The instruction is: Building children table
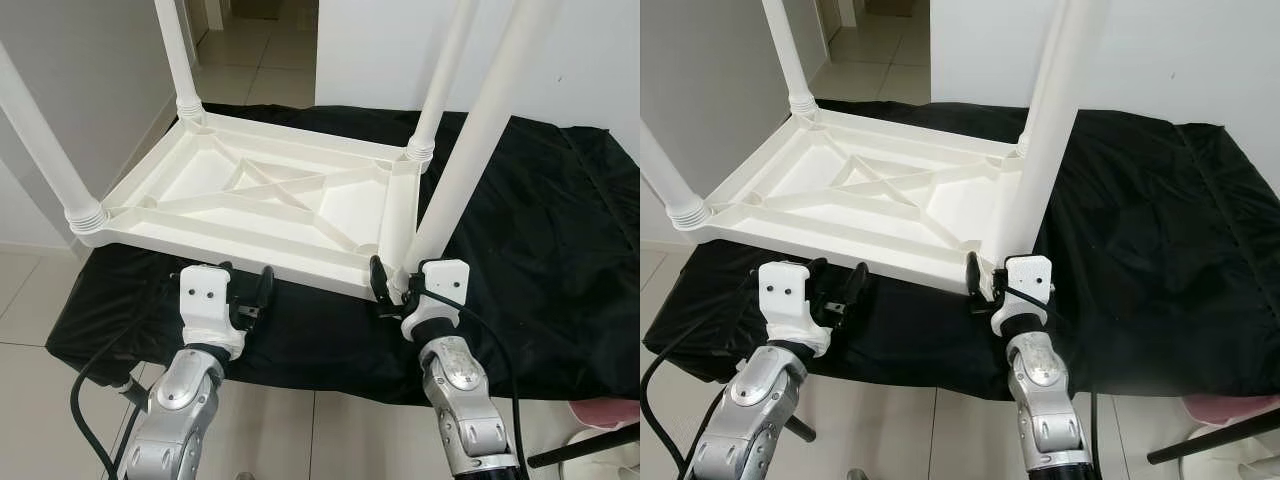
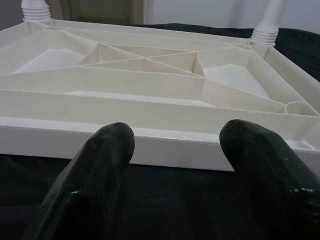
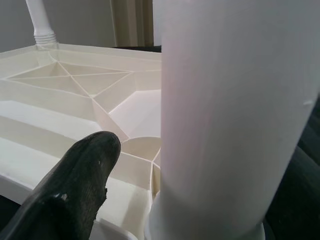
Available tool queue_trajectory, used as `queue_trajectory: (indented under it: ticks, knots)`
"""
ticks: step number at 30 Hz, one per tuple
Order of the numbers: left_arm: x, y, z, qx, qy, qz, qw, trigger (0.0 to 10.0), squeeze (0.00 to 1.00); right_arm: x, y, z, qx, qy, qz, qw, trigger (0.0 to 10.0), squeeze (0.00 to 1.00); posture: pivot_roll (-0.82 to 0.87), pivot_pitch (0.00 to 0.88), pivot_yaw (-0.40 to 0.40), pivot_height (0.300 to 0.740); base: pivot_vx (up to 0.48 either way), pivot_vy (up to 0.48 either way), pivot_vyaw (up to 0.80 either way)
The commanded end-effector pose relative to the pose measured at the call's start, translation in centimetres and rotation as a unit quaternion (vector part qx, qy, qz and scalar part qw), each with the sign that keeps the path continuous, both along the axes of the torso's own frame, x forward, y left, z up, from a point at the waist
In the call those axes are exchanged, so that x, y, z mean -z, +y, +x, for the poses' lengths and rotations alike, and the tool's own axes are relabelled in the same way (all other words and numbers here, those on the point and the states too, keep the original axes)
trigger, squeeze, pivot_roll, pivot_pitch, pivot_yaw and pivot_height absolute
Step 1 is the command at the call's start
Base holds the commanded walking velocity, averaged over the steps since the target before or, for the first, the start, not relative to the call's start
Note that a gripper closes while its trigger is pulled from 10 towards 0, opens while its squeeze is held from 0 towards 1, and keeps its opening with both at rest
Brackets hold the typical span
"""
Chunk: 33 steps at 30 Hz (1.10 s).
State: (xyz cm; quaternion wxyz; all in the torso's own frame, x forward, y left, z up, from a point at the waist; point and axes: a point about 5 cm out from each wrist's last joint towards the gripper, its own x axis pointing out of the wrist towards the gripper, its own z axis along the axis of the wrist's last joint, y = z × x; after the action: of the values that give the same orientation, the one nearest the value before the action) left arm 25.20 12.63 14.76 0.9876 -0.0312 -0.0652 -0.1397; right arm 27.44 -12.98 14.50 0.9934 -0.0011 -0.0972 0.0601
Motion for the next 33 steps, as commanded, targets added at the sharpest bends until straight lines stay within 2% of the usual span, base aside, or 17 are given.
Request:
queue_trajectory:
  ticks: [1, 16, 24, 27, 33]
  knots:
    - [0.5, -0.2, -0.3, 0.033, 0.005, 0.017, 0.999, 10.0, 0.0, 0.5, -0.1, -0.1, -0.003, 0.008, -0.002, 1.0, 10.0, 0.0, 0.0, 0.08, 0.013, 0.74, 0.0, 0.0, 0.0]
    - [0.8, -0.2, -0.6, 0.045, 0.002, 0.025, 0.999, 10.0, 0.0, 0.8, -0.4, -0.4, -0.001, 0.009, -0.005, 1.0, 10.0, 0.0, 0.0, 0.055, 0.006, 0.74, 0.0, 0.0, 0.0]
    - [0.6, 0.2, 0.1, 0.037, -0.006, 0.03, 0.999, 10.0, 0.0, 1.0, -0.4, -0.2, -0.008, 0.009, -0.012, 1.0, 10.0, 0.0, 0.0, 0.04, -0.002, 0.74, 0.0, 0.0, 0.0]
    - [0.6, 0.6, 0.3, 0.034, -0.007, 0.033, 0.999, 10.0, 0.0, 0.9, -1.1, -0.1, -0.007, 0.008, -0.021, 1.0, 10.0, 0.0, -0.01, 0.042, -0.003, 0.74, 0.0, 0.0, 0.0]
    - [0.8, 0.1, 0.4, 0.046, -0.009, 0.035, 0.998, 10.0, 0.0, 0.8, -1.2, 0.1, -0.011, 0.006, -0.026, 1.0, 10.0, 0.0, -0.02, 0.046, -0.001, 0.74, 0.0, 0.0, 0.0]
